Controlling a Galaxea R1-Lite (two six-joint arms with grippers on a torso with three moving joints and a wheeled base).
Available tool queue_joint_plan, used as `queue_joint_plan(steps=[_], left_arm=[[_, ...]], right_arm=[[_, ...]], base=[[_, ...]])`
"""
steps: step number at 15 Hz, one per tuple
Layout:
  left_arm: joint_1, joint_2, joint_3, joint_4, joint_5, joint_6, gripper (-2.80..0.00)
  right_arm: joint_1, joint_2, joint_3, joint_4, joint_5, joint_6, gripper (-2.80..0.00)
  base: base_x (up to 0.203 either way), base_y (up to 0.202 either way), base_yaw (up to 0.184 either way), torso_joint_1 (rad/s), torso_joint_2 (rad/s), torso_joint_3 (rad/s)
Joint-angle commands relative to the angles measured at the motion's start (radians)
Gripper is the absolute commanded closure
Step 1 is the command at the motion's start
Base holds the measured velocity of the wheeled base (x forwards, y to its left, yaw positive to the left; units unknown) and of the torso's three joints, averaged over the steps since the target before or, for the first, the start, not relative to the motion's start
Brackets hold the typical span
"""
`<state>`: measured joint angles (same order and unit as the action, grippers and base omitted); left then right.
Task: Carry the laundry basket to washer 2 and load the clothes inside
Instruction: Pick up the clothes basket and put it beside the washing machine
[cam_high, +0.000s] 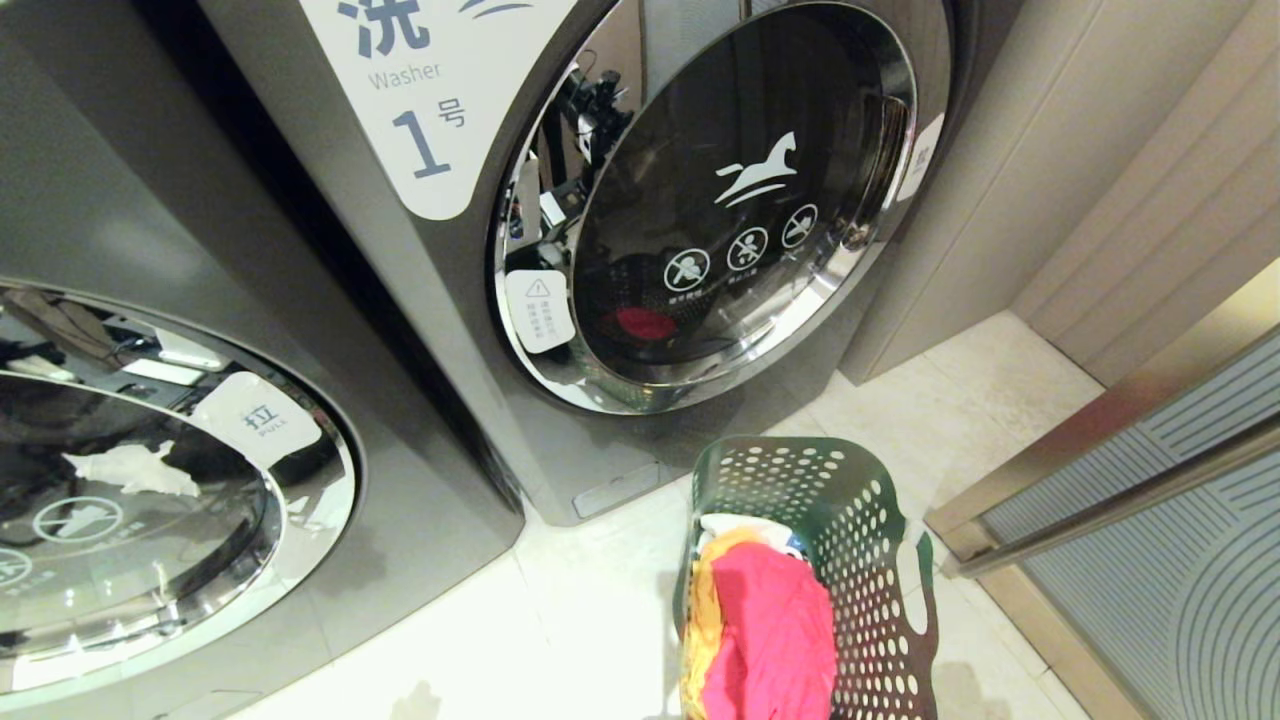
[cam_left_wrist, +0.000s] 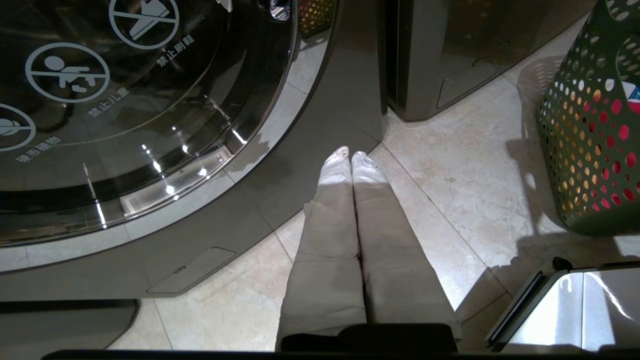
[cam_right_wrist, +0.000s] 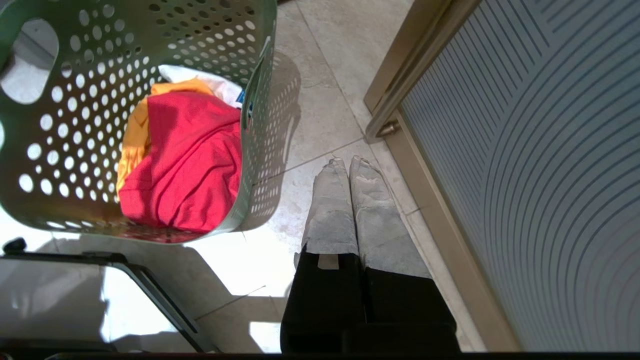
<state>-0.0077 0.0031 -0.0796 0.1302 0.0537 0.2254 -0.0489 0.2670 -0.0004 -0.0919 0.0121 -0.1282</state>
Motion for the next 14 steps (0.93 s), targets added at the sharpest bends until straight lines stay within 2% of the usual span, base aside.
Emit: queue_joint_plan(steps=[1, 3, 7, 8, 9, 10, 14], left_arm=[[0.000, -0.003, 0.003, -0.003, -0.004, -0.004, 0.00], [0.000, -0.003, 0.012, -0.031, -0.001, -0.039, 0.00], [0.000, -0.003, 0.020, -0.057, 0.000, -0.040, 0.00], [0.000, -0.003, 0.020, -0.057, 0.001, -0.041, 0.00], [0.000, -0.003, 0.020, -0.057, 0.002, -0.043, 0.00], [0.000, -0.003, 0.021, -0.057, 0.002, -0.043, 0.00], [0.000, -0.003, 0.021, -0.057, -0.002, -0.035, 0.00]], right_arm=[[0.015, -0.038, 0.034, 0.006, 0.012, -0.028, 0.00], [0.080, -0.068, 0.028, 0.019, 0.037, -0.045, 0.00], [0.066, -0.239, 0.029, 0.019, 0.024, -0.025, 0.00], [0.064, -0.270, 0.031, 0.013, 0.014, 0.003, 0.00], [0.062, -0.269, 0.033, 0.009, -0.003, 0.065, 0.00], [0.061, -0.265, 0.034, 0.008, -0.015, 0.082, 0.00], [0.061, -0.265, 0.034, 0.008, -0.015, 0.081, 0.00]], base=[[0.000, 0.000, 0.000, 0.000, 0.00, 0.000], [0.000, 0.000, 0.000, 0.000, 0.00, 0.000], [0.000, 0.000, 0.000, 0.000, 0.00, 0.000], [0.000, 0.000, 0.000, 0.000, 0.00, 0.000], [0.000, 0.000, 0.000, 0.000, 0.00, 0.000], [0.000, 0.000, 0.000, 0.000, 0.00, 0.000], [0.000, 0.000, 0.000, 0.000, 0.00, 0.000]])
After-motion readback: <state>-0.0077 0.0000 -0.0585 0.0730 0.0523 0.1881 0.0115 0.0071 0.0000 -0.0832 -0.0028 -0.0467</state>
